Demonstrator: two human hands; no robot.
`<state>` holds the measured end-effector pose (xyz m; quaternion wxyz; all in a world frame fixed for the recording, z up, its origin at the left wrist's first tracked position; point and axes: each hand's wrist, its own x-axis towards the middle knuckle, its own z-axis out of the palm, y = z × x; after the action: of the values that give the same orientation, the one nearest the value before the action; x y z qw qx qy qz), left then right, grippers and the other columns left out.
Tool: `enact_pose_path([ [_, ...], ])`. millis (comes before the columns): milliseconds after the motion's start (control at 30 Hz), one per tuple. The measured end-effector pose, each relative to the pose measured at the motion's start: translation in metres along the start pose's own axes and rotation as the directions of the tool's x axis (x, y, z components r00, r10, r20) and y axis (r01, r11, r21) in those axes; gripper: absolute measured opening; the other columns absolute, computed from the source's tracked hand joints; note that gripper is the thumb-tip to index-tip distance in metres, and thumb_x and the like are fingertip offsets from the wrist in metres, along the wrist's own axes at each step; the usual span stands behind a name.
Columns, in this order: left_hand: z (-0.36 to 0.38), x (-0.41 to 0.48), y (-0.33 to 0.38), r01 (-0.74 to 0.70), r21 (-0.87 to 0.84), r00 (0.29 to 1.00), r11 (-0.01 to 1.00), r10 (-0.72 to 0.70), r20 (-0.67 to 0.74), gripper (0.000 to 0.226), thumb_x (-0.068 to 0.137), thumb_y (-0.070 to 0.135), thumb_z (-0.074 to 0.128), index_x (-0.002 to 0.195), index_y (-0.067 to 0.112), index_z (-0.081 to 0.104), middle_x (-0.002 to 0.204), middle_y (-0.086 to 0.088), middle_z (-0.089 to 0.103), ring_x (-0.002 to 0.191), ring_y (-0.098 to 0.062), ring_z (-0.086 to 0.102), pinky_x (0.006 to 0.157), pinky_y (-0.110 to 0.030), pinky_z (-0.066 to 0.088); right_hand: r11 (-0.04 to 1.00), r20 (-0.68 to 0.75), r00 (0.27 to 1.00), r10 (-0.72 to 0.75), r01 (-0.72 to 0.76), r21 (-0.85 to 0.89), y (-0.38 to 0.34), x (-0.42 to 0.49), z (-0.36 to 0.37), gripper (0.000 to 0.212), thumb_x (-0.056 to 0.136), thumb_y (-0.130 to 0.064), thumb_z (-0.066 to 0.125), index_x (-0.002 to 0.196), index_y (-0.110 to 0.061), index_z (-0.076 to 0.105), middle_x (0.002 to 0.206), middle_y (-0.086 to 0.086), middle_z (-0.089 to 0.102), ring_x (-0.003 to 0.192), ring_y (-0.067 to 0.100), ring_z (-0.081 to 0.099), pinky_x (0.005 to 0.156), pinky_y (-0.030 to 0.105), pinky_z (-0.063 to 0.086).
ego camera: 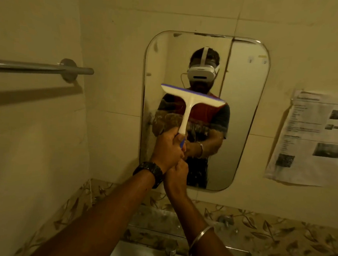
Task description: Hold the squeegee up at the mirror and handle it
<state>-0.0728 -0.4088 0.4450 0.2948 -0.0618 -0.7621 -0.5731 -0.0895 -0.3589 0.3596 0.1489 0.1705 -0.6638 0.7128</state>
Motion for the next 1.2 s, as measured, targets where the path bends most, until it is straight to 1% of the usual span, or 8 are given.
enact_pose_path([
  [133, -0.005, -0.006, 0.019, -0.043, -0.092, 0.999, 0.995, 0.046, 0.027, 0.020, 0.109, 0.020, 0.049, 0.102, 0.011, 0.064, 0.077, -0.007, 0.067, 0.058, -0.012, 0.062, 0.057, -0.028, 0.057, 0.998, -0.031, 0.998, -0.058, 0.058, 0.015, -0.007, -0.002, -0.007, 0.037, 0.103, -0.025, 0.046, 0.067, -0.023, 0.056, 0.065, 0.006, 0.058, 0.057, 0.023, 0.050, 0.055, 0.043, 0.043],
  [267, -0.011, 0.025, 0.065, -0.150, -0.104, 0.987, 0.983, 0.155, 0.046, 0.024, 0.109, 0.024, 0.049, 0.112, 0.005, 0.063, 0.089, -0.016, 0.069, 0.071, -0.024, 0.066, 0.066, -0.039, 0.061, 0.983, -0.011, 0.986, -0.169, 0.170, 0.077, -0.054, 0.033, -0.011, 0.032, 0.101, -0.022, 0.046, 0.071, -0.017, 0.056, 0.069, 0.020, 0.058, 0.058, 0.040, 0.049, 0.052, 0.049, 0.044],
  [367, -0.016, 0.051, 0.088, -0.166, -0.122, 0.985, 0.979, 0.169, 0.020, 0.025, 0.108, 0.022, 0.050, 0.115, 0.003, 0.065, 0.097, -0.021, 0.072, 0.082, -0.038, 0.072, 0.072, -0.046, 0.063, 0.974, 0.016, 0.981, -0.194, 0.190, 0.120, -0.084, 0.055, -0.004, 0.035, 0.101, -0.017, 0.045, 0.069, -0.024, 0.057, 0.066, 0.008, 0.055, 0.057, 0.028, 0.046, 0.051, 0.036, 0.041],
  [433, -0.021, 0.064, 0.089, -0.155, -0.138, 0.988, 0.978, 0.155, -0.008, 0.025, 0.108, 0.020, 0.050, 0.113, 0.001, 0.065, 0.094, -0.024, 0.072, 0.078, -0.042, 0.070, 0.071, -0.050, 0.062, 0.975, 0.027, 0.981, -0.194, 0.190, 0.112, -0.090, 0.065, 0.005, 0.036, 0.100, -0.014, 0.044, 0.068, -0.022, 0.056, 0.063, 0.005, 0.053, 0.055, 0.024, 0.046, 0.051, 0.033, 0.040],
  [667, -0.034, 0.050, 0.042, -0.086, -0.213, 0.992, 0.973, 0.064, -0.108, 0.023, 0.109, 0.018, 0.049, 0.098, 0.009, 0.067, 0.072, -0.006, 0.063, 0.055, -0.014, 0.057, 0.052, -0.031, 0.053, 0.990, 0.082, 0.987, -0.136, 0.139, -0.030, -0.052, 0.056, 0.026, 0.041, 0.097, -0.010, 0.046, 0.059, -0.023, 0.051, 0.056, 0.002, 0.053, 0.051, 0.022, 0.046, 0.052, 0.040, 0.042],
  [933, -0.015, 0.007, -0.024, 0.006, -0.196, 0.990, 0.981, -0.034, -0.136, 0.023, 0.109, 0.023, 0.049, 0.096, 0.017, 0.067, 0.074, -0.007, 0.066, 0.061, -0.021, 0.060, 0.063, -0.041, 0.059, 0.973, 0.045, 0.999, 0.015, -0.004, -0.229, 0.019, 0.020, 0.012, 0.035, 0.102, -0.020, 0.051, 0.069, -0.012, 0.059, 0.066, 0.013, 0.065, 0.056, 0.025, 0.058, 0.053, 0.046, 0.052],
  [1033, -0.010, -0.011, -0.028, 0.023, -0.198, 0.990, 0.980, -0.050, -0.133, 0.023, 0.109, 0.020, 0.049, 0.094, 0.019, 0.067, 0.077, -0.009, 0.066, 0.062, -0.022, 0.060, 0.066, -0.045, 0.060, 0.972, 0.059, 0.998, -0.010, 0.024, -0.235, 0.028, 0.007, 0.002, 0.037, 0.100, -0.018, 0.052, 0.063, -0.016, 0.056, 0.061, 0.011, 0.061, 0.053, 0.019, 0.053, 0.052, 0.042, 0.046],
  [1200, -0.022, -0.001, 0.001, -0.041, -0.302, 0.992, 0.952, 0.002, -0.128, 0.023, 0.110, 0.023, 0.048, 0.102, 0.011, 0.066, 0.078, -0.006, 0.067, 0.064, -0.020, 0.063, 0.063, -0.038, 0.059, 0.960, 0.046, 0.983, -0.176, 0.182, -0.211, -0.015, 0.010, 0.001, 0.045, 0.106, -0.018, 0.045, 0.063, -0.029, 0.051, 0.059, 0.000, 0.056, 0.053, 0.016, 0.052, 0.051, 0.042, 0.048],
])
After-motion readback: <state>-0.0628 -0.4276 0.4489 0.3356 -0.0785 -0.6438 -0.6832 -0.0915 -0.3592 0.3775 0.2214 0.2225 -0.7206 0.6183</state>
